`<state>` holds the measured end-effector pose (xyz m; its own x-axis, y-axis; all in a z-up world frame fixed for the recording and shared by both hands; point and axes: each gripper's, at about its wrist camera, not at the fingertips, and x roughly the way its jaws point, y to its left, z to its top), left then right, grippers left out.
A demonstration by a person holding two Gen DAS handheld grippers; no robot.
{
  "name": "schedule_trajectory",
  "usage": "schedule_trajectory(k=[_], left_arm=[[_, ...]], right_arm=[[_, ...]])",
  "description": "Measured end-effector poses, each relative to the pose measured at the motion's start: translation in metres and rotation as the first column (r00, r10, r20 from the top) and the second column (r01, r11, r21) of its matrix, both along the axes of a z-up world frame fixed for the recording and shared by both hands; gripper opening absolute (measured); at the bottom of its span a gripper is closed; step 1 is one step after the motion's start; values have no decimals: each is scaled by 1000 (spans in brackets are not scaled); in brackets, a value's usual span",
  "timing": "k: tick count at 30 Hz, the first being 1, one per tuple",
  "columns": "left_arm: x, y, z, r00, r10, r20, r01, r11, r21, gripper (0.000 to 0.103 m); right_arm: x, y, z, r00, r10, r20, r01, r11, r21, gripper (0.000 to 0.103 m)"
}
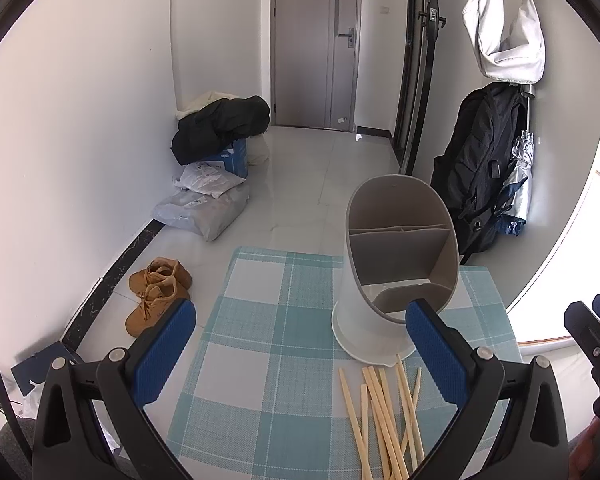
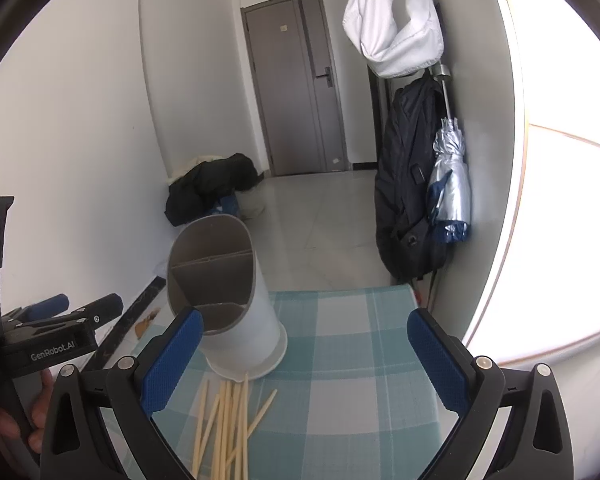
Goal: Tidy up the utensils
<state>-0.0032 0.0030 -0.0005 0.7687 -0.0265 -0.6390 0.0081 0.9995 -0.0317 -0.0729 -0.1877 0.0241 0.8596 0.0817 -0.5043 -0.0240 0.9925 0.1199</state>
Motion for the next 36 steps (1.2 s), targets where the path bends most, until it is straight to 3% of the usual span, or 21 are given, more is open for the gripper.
schedule_trajectory(k=[16, 36], left_arm=[[-4, -1, -2, 1000, -7, 4, 7, 1000, 9, 102], [1, -2, -6, 1000, -6, -30, 5, 1000, -20, 102]], right_arm=[[-5, 4, 2, 1000, 11, 24, -10, 998, -57, 103], [-4, 5, 4, 999, 23, 28, -22, 998, -53, 102]])
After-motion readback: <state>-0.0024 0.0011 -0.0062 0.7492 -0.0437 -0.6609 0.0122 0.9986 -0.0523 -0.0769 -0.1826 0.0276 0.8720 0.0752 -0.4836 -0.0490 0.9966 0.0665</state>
